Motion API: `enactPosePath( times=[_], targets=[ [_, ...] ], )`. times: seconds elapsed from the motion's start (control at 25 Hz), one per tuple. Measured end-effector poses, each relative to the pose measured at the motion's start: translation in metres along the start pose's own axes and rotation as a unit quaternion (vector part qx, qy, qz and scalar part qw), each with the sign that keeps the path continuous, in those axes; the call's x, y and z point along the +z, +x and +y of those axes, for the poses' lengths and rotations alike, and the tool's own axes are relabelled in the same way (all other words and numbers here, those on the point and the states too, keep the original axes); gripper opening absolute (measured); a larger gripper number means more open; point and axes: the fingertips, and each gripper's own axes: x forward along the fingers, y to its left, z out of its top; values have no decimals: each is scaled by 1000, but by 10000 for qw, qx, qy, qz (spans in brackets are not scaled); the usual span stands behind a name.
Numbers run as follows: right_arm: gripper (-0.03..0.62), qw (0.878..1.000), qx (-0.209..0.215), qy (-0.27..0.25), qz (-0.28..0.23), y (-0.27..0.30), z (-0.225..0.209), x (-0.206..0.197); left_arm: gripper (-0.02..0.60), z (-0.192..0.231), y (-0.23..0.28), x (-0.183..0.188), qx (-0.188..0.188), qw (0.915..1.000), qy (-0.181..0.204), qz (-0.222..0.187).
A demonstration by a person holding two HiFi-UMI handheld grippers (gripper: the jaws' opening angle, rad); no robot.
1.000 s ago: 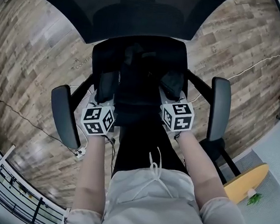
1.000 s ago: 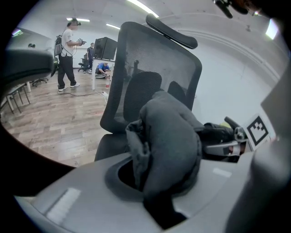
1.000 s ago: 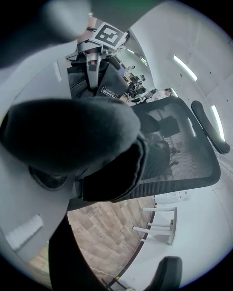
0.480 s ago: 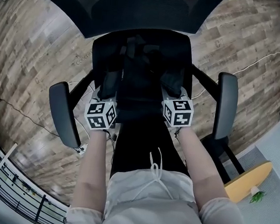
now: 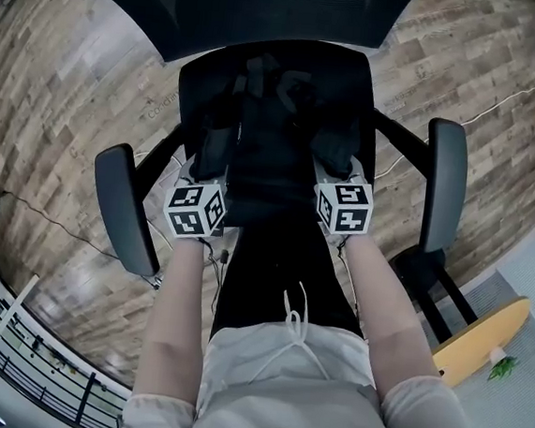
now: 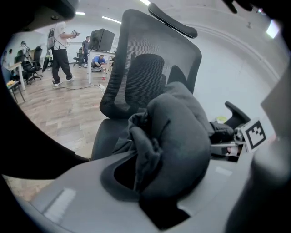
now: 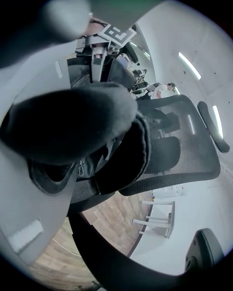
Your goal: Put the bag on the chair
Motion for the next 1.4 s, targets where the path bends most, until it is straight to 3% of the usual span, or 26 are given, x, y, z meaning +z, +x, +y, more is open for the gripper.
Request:
enactPosePath(
  times=[0.16, 0.24, 0.32, 0.4, 0.6, 0.8, 0.92, 1.16, 1.32, 1.4],
  targets=[
    [147, 9998, -161, -104, 108, -2, 0, 1, 127, 0, -6, 3, -39, 9999, -11, 103],
    [205, 9995, -261, -158, 119, -6, 1, 4, 143, -4, -8, 5, -2, 9999, 49, 106],
    [310, 9991, -386, -159, 100, -12, 2, 7, 219, -7, -12, 7, 15, 9999, 85, 79],
    [371, 9984, -533, -143, 96, -20, 2, 7, 317, -10, -19, 10, 71, 9999, 83, 9],
    [394, 9961, -849, -202, 116, -42, -1, 6, 388, -16, -44, 28, 143, 9990, 20, -419],
    [396, 9966, -821, -87, -61, -70, 5, 21, 396, -21, -69, 39, 236, 9982, 50, -545],
    [375, 9970, -756, -8, -156, -90, 14, 36, 396, -28, -90, 48, 282, 9974, 171, -639],
    [217, 9961, -583, 288, -597, -143, 40, 76, 359, -54, -147, 75, 211, 9944, 373, -965],
    [135, 9928, -549, 594, -882, -172, 49, 102, 214, -71, -180, 93, 211, 9922, 451, -1145],
    [56, 9918, -562, 654, -938, -185, 51, 114, 145, -78, -193, 104, 226, 9910, 463, -1233]
  ],
)
